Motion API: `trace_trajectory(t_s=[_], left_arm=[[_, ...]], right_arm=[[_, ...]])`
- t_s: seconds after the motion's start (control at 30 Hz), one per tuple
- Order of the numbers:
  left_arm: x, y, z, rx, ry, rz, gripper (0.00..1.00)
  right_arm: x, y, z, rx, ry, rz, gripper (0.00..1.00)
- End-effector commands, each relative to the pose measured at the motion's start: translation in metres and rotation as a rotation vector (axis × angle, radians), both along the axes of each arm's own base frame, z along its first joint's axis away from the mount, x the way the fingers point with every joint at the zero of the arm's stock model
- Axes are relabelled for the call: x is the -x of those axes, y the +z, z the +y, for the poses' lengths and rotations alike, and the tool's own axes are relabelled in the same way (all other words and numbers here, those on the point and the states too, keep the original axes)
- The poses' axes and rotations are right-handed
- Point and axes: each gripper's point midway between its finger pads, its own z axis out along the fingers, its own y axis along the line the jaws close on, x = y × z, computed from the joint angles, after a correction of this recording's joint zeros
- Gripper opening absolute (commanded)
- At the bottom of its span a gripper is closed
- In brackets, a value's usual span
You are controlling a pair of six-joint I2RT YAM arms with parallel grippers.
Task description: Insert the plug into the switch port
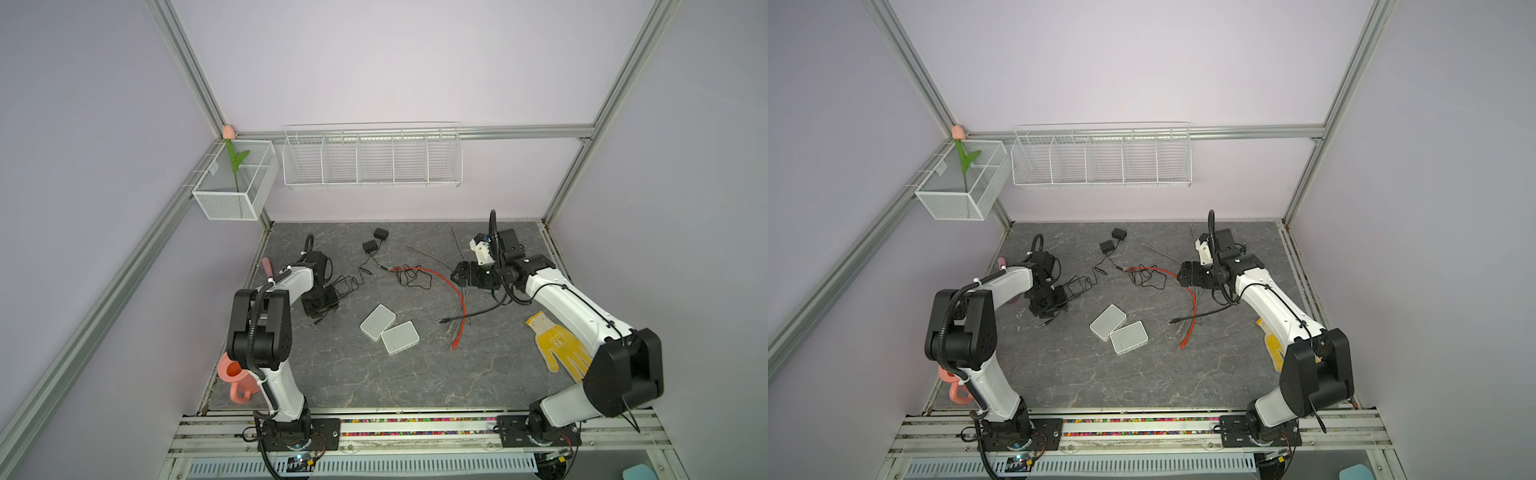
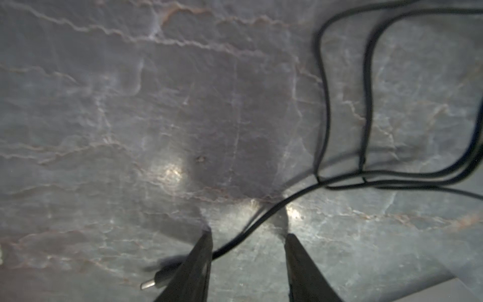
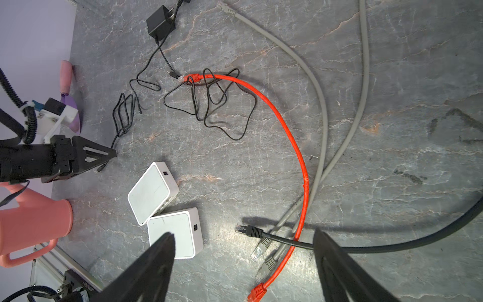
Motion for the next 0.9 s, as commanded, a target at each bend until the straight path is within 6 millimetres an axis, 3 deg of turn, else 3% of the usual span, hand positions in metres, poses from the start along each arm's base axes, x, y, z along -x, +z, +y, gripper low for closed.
trace_trajectory(t_s=[0.0,0.23,0.43,0.53,0.63,0.87], left_arm=[[0.023,-0.020,0.006,-0.048,-0.001,0.132,0.41],[0.033,-0.031,0.002,-0.095,-0.062,0.219,0.25],[0.030,-0.034,-0.027,0.045,-0.073,0.235,0.00],[0.025,-0.031,-0.036,0.082,-0.086,0.246,0.00],[0.012,-0.012,-0.040,0.100,-0.092,0.205,0.00],[-0.031,0.074,-0.070,0.253,-0.125,0.028,0.00]], right_arm=[[0.004,0.005,-0.001,0.000,-0.014,-0.017,0.85],[0.006,0.007,-0.005,0.010,-0.031,-0.026,0.84],[0.000,0.009,-0.008,0.024,-0.053,-0.029,0.80],[-0.004,0.013,-0.007,0.020,-0.055,-0.040,0.80],[-0.007,0.017,-0.006,0.021,-0.053,-0.051,0.79],[-0.007,0.033,0.018,-0.082,0.059,-0.080,0.79]])
